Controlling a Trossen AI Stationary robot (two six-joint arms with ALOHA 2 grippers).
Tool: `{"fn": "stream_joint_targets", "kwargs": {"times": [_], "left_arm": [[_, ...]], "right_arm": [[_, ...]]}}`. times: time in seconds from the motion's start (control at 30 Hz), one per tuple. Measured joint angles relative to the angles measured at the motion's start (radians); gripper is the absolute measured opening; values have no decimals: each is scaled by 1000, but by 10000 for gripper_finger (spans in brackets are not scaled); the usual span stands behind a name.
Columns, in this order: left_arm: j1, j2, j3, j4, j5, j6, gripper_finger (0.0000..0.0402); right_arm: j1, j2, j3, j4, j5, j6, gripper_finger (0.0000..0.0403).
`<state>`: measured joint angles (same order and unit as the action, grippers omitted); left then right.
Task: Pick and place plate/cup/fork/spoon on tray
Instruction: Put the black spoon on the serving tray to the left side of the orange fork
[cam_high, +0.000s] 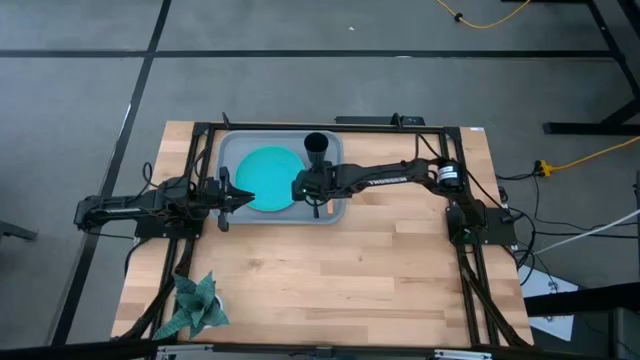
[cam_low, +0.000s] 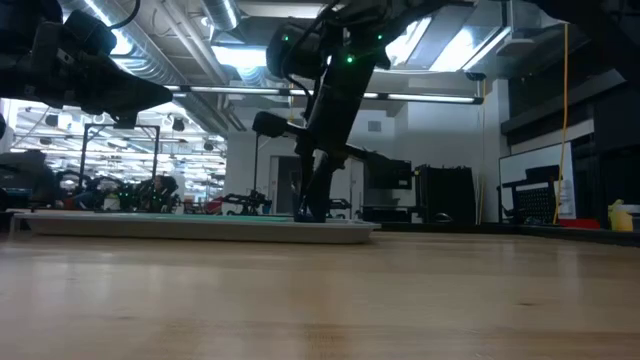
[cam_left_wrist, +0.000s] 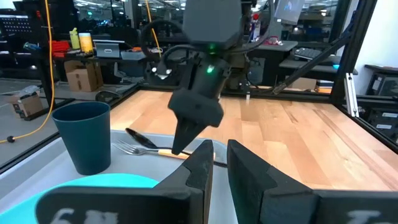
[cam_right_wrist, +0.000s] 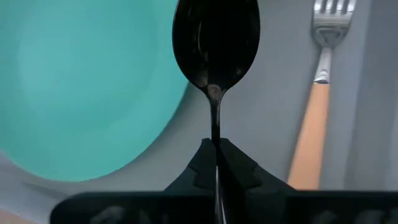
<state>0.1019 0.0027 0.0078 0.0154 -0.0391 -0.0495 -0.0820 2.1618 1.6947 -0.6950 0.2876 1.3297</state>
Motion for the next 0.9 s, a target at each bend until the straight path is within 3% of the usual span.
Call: {"fn": "stream_joint_targets", "kwargs": {"times": [0.9], "left_arm": [[0, 0, 0, 0, 0, 0, 41]], "right_arm": [[-78, 32, 1, -71, -46, 53, 11]]}}
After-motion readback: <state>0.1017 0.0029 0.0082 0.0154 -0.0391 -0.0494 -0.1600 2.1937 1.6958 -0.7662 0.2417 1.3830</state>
